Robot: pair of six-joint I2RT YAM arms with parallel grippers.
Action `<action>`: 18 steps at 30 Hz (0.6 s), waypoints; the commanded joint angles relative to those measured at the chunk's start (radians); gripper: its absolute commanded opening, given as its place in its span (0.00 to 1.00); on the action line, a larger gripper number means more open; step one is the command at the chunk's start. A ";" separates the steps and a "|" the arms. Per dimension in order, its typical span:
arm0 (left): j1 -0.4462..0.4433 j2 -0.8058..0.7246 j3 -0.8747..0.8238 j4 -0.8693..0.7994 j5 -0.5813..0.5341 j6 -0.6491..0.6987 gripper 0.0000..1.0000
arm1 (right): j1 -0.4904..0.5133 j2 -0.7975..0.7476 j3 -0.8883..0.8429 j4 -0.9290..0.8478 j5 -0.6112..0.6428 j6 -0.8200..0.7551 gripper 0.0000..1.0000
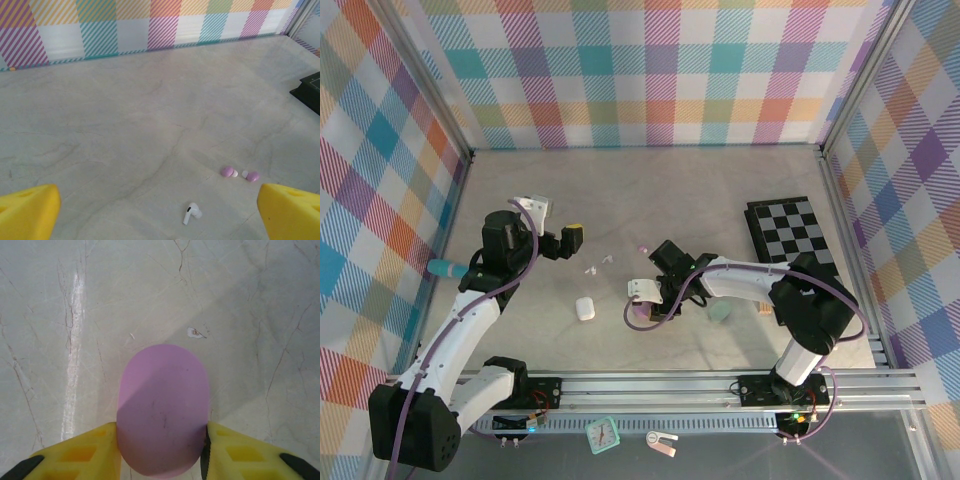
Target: Insert the wireless bluetooth earbuds into the charging case
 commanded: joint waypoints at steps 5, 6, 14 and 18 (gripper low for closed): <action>-0.010 0.006 0.012 0.023 0.063 0.000 1.00 | -0.023 -0.040 0.025 -0.035 -0.041 0.032 0.41; -0.015 0.008 0.007 0.036 0.080 0.005 1.00 | -0.033 -0.052 0.027 -0.038 -0.048 0.042 0.41; -0.189 0.118 -0.019 0.226 0.235 0.151 1.00 | -0.185 -0.179 0.051 -0.118 -0.102 0.045 0.40; -0.253 0.207 0.017 0.219 0.366 0.226 1.00 | -0.254 -0.240 0.081 -0.172 -0.133 0.048 0.40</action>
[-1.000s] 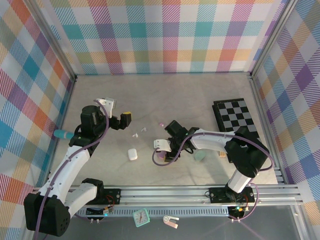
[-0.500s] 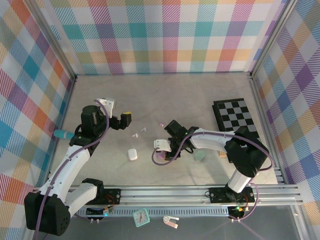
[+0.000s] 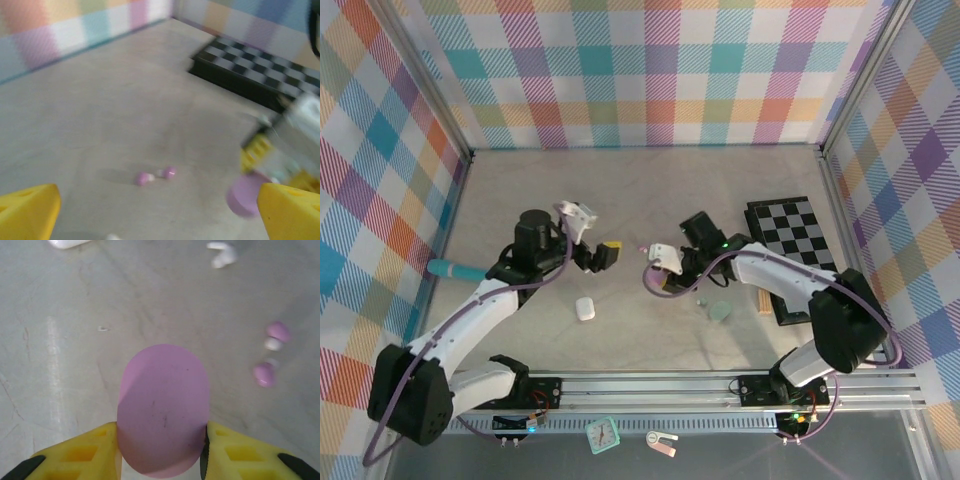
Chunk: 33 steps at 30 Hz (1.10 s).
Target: Insert the wireless bluetooth earbuds into the charging case
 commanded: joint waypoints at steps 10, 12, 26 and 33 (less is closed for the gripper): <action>-0.119 0.167 0.068 0.063 0.337 0.171 1.00 | -0.098 -0.135 0.151 -0.221 -0.176 0.020 0.39; -0.133 0.186 0.096 0.027 0.362 0.191 1.00 | -0.100 -0.143 0.170 -0.244 -0.215 0.022 0.39; -0.176 0.251 0.162 0.042 0.524 0.144 0.77 | -0.110 -0.173 0.249 -0.314 -0.410 0.042 0.38; -0.180 0.250 0.163 0.067 0.538 0.116 0.63 | -0.110 -0.178 0.251 -0.325 -0.406 0.037 0.37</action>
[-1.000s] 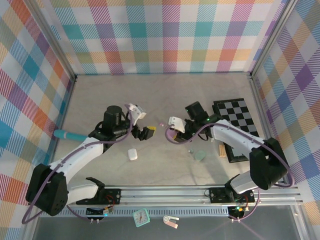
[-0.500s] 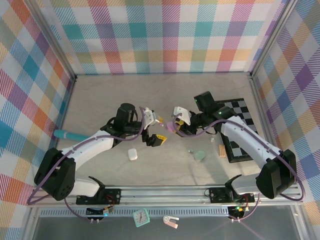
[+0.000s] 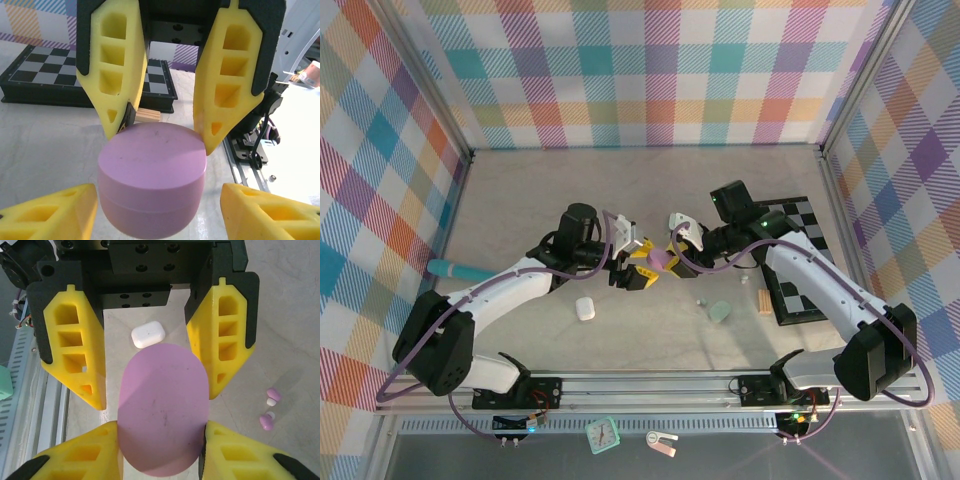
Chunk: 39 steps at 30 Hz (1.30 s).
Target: Insert the wireless bluetooth earbuds into the charging case
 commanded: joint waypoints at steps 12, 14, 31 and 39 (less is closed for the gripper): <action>-0.009 0.005 0.014 0.081 0.064 -0.061 0.47 | -0.004 -0.029 0.017 -0.004 -0.053 0.002 0.36; -0.009 0.008 0.014 0.076 0.069 -0.058 0.43 | -0.005 -0.029 0.016 -0.004 -0.051 0.001 0.37; -0.009 0.005 0.021 0.040 0.077 -0.024 0.33 | -0.006 -0.064 -0.030 0.146 0.080 0.089 0.63; -0.009 0.005 0.019 0.047 0.071 -0.021 0.33 | -0.023 -0.107 -0.055 0.203 0.125 0.130 0.63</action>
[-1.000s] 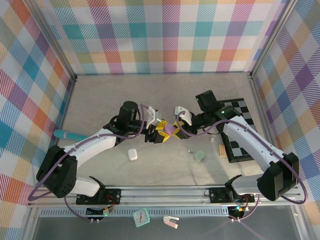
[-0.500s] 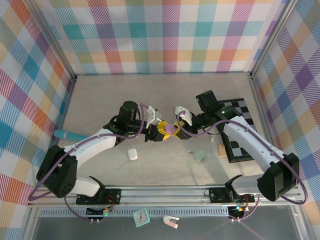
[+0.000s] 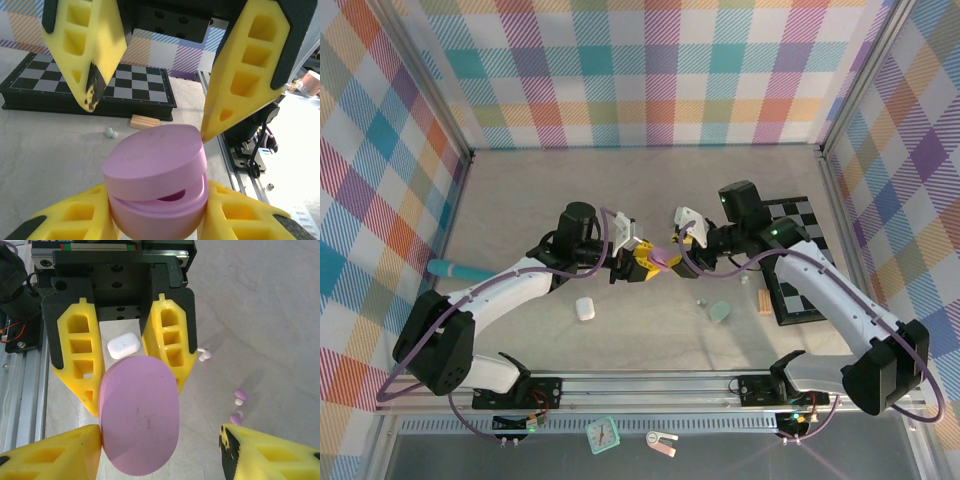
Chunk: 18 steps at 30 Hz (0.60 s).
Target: Insert the wireless bluetooth earbuds into the charging case
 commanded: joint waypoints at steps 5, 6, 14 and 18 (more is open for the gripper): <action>-0.009 0.001 0.014 0.010 0.056 0.023 0.33 | -0.039 -0.045 -0.031 0.160 0.101 0.099 0.72; -0.009 0.000 0.016 0.010 0.056 0.022 0.33 | -0.047 -0.050 -0.035 0.176 0.112 0.120 0.74; -0.008 -0.007 0.002 0.041 0.032 -0.001 0.33 | -0.078 -0.109 -0.063 0.233 -0.024 0.149 1.00; 0.000 -0.008 -0.022 0.114 0.011 -0.037 0.33 | -0.115 -0.156 -0.111 0.364 -0.056 0.279 0.99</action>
